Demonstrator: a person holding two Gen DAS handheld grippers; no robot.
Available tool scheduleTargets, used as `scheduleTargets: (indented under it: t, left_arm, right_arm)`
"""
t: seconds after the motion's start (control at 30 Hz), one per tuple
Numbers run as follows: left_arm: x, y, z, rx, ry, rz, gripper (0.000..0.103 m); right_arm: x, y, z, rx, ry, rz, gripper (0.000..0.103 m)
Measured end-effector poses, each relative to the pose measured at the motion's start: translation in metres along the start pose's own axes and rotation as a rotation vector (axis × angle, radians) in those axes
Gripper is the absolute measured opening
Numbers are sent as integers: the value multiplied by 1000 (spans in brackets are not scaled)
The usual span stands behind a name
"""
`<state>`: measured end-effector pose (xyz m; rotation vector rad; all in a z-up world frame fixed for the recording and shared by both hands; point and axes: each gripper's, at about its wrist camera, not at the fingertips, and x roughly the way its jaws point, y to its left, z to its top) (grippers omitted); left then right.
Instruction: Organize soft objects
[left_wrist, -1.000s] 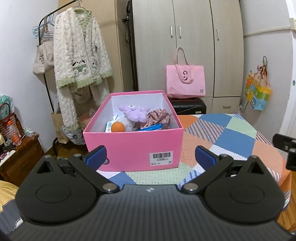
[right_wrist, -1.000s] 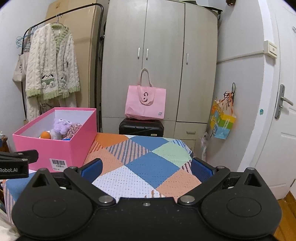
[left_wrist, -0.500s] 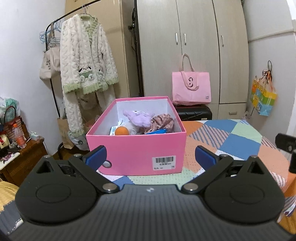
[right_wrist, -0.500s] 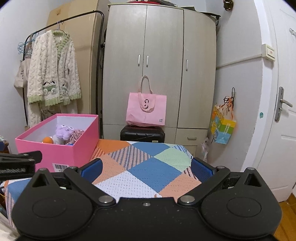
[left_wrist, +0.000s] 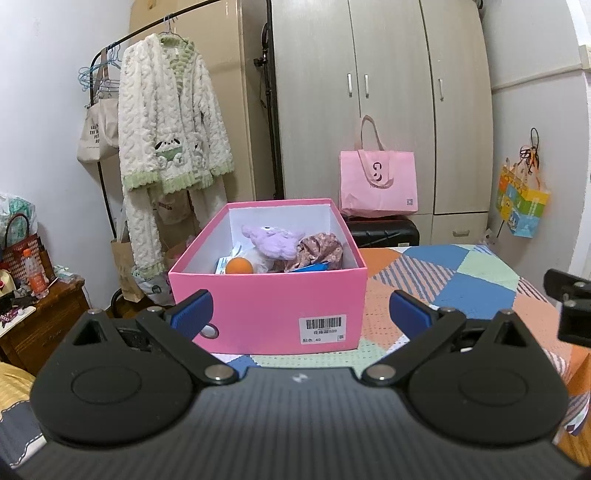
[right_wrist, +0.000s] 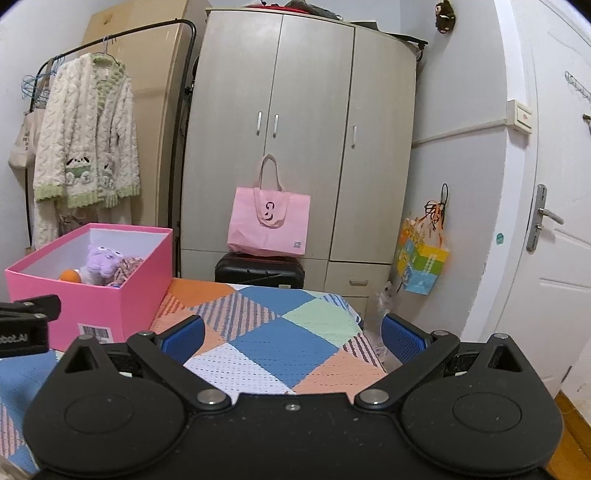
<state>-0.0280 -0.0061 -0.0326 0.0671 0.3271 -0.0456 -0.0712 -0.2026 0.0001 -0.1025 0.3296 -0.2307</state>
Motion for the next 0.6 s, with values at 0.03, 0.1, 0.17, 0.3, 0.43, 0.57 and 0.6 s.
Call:
scheduleTargets:
  t: [0.03, 0.1, 0.17, 0.3, 0.43, 0.57, 0.6]
  left_arm:
    - [0, -1, 0, 5, -3, -1, 103]
    - [0, -2, -1, 11, -8, -8, 103]
    - [0, -2, -1, 12, -4, -18, 103]
    - [0, 0, -2, 1, -12, -10, 103]
    - [-2, 1, -2, -3, -31, 7, 103]
    - [-3, 5, -1, -13, -29, -2, 103]
    - [-2, 5, -1, -10, -27, -4, 103]
  right_arm:
    - [1, 1, 0, -3, 1, 0, 103]
    - [2, 2, 0, -7, 1, 0, 103]
    - [3, 2, -1, -8, 1, 2, 103]
    - [3, 2, 0, -5, 2, 2, 103]
    - [5, 1, 0, 2, 6, -1, 103]
    - [8, 0, 0, 7, 13, 0, 103]
    - [8, 0, 0, 7, 14, 0, 103]
